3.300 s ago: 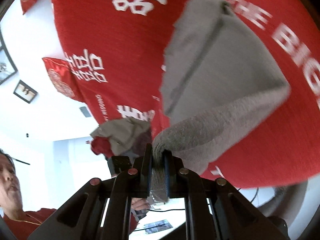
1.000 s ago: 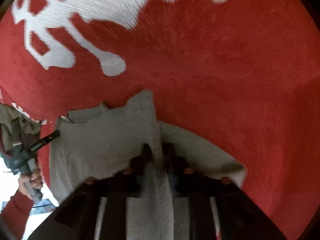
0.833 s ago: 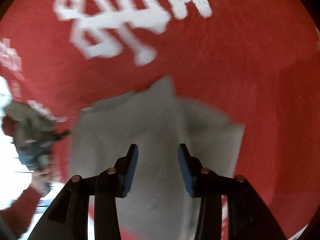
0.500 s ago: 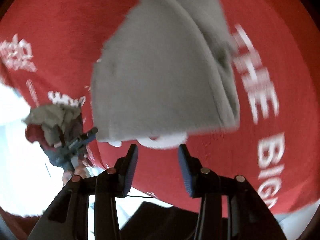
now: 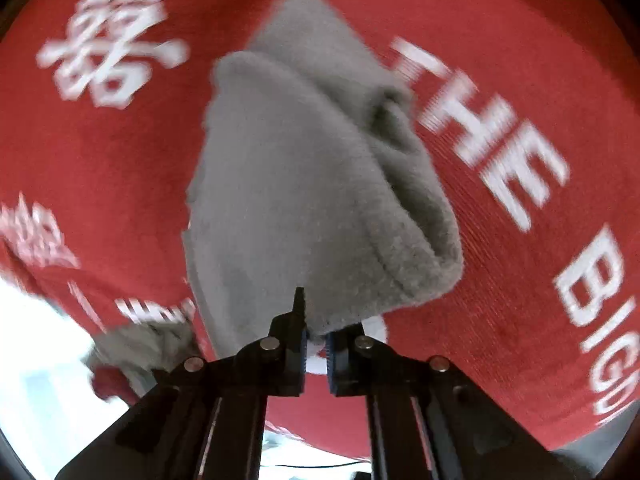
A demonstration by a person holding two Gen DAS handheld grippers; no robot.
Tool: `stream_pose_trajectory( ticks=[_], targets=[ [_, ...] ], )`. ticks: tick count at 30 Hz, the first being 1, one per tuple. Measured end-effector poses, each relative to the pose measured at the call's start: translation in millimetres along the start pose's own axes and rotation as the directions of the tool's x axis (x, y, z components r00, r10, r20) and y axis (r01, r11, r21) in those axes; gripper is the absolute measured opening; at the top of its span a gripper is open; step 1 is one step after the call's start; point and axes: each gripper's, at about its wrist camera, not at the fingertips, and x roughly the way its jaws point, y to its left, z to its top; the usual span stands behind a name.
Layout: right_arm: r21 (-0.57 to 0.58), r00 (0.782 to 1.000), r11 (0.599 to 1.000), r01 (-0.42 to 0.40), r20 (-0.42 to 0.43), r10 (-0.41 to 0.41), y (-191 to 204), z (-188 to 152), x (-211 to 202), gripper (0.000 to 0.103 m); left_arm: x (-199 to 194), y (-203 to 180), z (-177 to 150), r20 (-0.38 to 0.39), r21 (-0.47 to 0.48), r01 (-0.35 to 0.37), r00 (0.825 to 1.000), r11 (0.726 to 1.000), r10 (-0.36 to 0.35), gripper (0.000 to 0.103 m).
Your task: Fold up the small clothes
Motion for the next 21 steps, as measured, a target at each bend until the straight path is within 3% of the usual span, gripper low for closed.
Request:
stream_pose_trajectory(
  ticks=[2,5,7,9,10,12,14,15,17,19,21],
  targets=[
    [-0.112,0.993,0.988,0.11,-0.017,-0.113,2.1,-2.8,-1.5,0.007,2.6,1.6,-6.2,0.018,0.003,0.003,1.0,1.0,-0.003,0.009],
    [-0.106,0.985,0.981,0.16,-0.051,-0.166,-16.3,1.3,7.7,0.008,-3.4,8.0,-11.2,0.059,-0.047,-0.001,0.998,0.999,0.004,0.009],
    [-0.115,0.985,0.98,0.162,-0.047,-0.169,-16.6,3.4,5.6,0.008,-9.7,10.4,-12.6,0.07,-0.077,-0.035,0.997,0.996,0.041,0.022],
    [-0.131,0.978,0.971,0.198,-0.039,-0.204,-16.3,-1.5,-0.8,0.014,-18.0,14.0,-19.8,0.079,-0.11,-0.101,0.991,0.989,0.11,0.056],
    [-0.148,0.968,0.959,0.242,-0.038,-0.25,-8.7,-5.8,0.0,0.02,-22.4,15.4,-23.2,0.086,-0.126,-0.122,0.987,0.985,0.133,0.064],
    [-0.197,0.946,0.932,0.304,-0.048,-0.319,9.2,-17.9,4.9,0.033,-30.4,17.5,-28.6,0.094,-0.153,-0.141,0.983,0.978,0.156,0.064],
    [-0.285,0.93,0.897,0.338,-0.045,-0.365,41.4,-40.1,11.6,0.035,-37.1,18.6,-34.4,0.104,-0.172,-0.158,0.979,0.972,0.178,0.067],
    [-0.36,0.922,0.866,0.345,-0.041,-0.385,60.0,-51.9,15.2,0.037,-41.9,22.4,-39.3,0.108,-0.177,-0.156,0.978,0.972,0.176,0.084],
    [-0.469,0.919,0.819,0.331,-0.039,-0.393,90.0,-69.2,28.3,0.046,-53.4,28.6,-49.3,0.137,-0.191,-0.141,0.976,0.971,0.169,0.102],
    [-0.548,0.931,0.797,0.254,-0.084,-0.354,119.2,-87.3,48.8,0.051,-57.1,27.6,-53.7,0.146,-0.194,-0.147,0.973,0.97,0.177,0.102],
    [-0.558,0.941,0.817,0.146,-0.176,-0.289,139.5,-100.5,76.8,0.052,-55.2,32.4,-56.4,0.133,-0.218,-0.121,0.979,0.968,0.152,0.102]
  ],
)
